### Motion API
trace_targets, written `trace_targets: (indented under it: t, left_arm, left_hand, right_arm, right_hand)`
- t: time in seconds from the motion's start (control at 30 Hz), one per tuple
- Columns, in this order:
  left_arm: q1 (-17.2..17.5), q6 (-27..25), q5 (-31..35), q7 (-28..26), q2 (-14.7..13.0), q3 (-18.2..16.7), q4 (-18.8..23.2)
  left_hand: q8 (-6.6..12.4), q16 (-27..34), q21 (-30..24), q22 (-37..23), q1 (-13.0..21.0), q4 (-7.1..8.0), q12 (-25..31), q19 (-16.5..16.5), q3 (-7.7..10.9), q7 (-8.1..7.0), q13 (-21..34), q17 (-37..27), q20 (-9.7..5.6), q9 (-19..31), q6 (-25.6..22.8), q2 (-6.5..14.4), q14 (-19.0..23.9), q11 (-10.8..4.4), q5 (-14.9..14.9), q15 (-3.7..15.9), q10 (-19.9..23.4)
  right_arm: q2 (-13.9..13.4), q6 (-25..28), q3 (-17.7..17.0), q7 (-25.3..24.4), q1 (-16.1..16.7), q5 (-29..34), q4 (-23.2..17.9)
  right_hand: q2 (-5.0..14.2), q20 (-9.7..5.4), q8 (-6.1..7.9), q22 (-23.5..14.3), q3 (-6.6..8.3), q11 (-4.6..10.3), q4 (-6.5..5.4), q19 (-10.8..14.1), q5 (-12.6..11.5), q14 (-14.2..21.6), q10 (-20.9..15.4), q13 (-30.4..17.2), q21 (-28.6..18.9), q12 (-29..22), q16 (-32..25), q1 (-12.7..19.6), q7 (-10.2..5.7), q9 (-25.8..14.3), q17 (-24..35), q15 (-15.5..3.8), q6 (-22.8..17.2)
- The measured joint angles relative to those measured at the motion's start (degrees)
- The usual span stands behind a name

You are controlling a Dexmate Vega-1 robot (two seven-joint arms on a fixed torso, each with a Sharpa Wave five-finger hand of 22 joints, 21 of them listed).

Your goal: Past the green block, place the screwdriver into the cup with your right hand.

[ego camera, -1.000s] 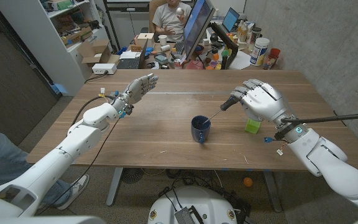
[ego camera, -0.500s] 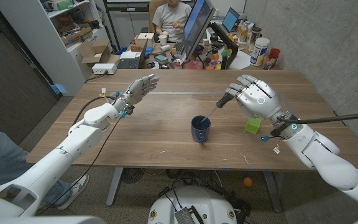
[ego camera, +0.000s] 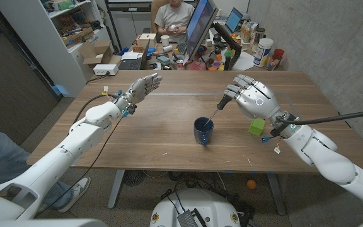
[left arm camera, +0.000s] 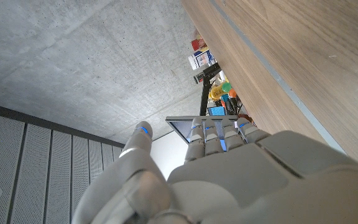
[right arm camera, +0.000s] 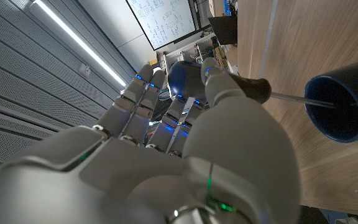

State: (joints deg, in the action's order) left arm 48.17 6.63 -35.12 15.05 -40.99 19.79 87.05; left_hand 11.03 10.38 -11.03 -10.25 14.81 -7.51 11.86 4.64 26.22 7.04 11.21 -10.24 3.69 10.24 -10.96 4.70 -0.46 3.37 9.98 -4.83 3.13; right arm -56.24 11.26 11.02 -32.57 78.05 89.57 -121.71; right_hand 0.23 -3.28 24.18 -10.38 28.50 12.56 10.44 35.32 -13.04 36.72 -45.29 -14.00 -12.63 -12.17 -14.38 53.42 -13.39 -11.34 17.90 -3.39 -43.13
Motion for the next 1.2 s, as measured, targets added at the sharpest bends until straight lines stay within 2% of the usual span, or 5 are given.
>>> trace_targets:
  t: [0.07,0.47,0.57,0.9,1.2]
  left_arm:
    - [-0.07,-0.11,0.11,-0.12,-0.11,0.04,0.15]
    - [-0.42,-1.43,0.90,-0.55,-0.75,0.35,1.20]
    - [-0.50,-1.65,1.01,-0.58,-0.79,0.42,1.39]
    - [-0.54,-1.84,1.31,-0.59,-0.86,0.58,1.77]
    - [-0.45,-1.85,1.45,-0.64,-1.04,0.60,2.22]
  left_hand:
    - [0.00,0.00,0.00,0.00,0.00,0.00,0.00,0.00,0.00,0.00,0.00,0.00,0.00,0.00,0.00,0.00,0.00,0.00,0.00,0.00,0.00]
    - [0.00,0.00,0.00,0.00,0.00,0.00,0.00,0.00,0.00,0.00,0.00,0.00,0.00,0.00,0.00,0.00,0.00,0.00,0.00,0.00,0.00]
    - [0.00,0.00,0.00,0.00,0.00,0.00,0.00,0.00,0.00,0.00,0.00,0.00,0.00,0.00,0.00,0.00,0.00,0.00,0.00,0.00,0.00]
    - [0.00,0.00,0.00,0.00,0.00,0.00,0.00,0.00,0.00,0.00,0.00,0.00,0.00,0.00,0.00,0.00,0.00,0.00,0.00,0.00,0.00]
    - [0.00,0.00,0.00,0.10,0.00,0.00,0.00,0.00,0.00,0.00,0.00,0.00,0.00,0.00,0.00,0.00,0.00,0.00,0.00,0.00,0.00]
  right_arm:
    - [-0.04,0.00,0.59,-0.56,-0.57,-0.28,0.49]
    - [-0.29,1.54,4.06,-4.67,-2.79,-2.51,3.66]
    - [-0.35,2.08,4.62,-5.46,-2.83,-3.02,4.01]
    - [-0.47,3.37,6.62,-7.03,-3.00,-3.90,4.45]
    - [-0.19,3.48,9.26,-7.71,-4.64,-4.13,5.24]
  right_hand:
    - [0.61,-0.10,0.53,0.00,0.23,-0.16,0.23,-0.09,0.06,-0.06,0.37,0.02,0.35,0.21,0.20,1.17,0.00,0.00,0.07,-0.07,0.00]
    - [0.61,-0.19,0.61,0.00,0.23,-0.17,0.23,-1.02,0.50,-1.23,0.40,0.01,0.56,0.21,0.47,1.17,0.00,0.00,0.79,0.00,0.00]
    - [0.61,0.21,0.62,-0.01,0.23,-0.08,0.23,-1.42,0.50,-1.22,0.90,0.01,0.56,0.21,0.47,1.17,0.00,0.00,0.86,0.00,0.00]
    - [0.61,0.10,0.65,-0.01,0.23,-0.08,0.23,-1.52,0.54,-1.23,0.91,0.01,0.56,0.22,0.47,1.17,0.00,0.00,1.13,0.02,0.00]
    - [0.61,0.10,0.66,-0.01,0.23,-0.09,0.23,-1.51,0.67,-1.52,0.91,0.02,0.55,0.22,0.46,1.17,0.00,0.00,1.13,0.31,0.00]
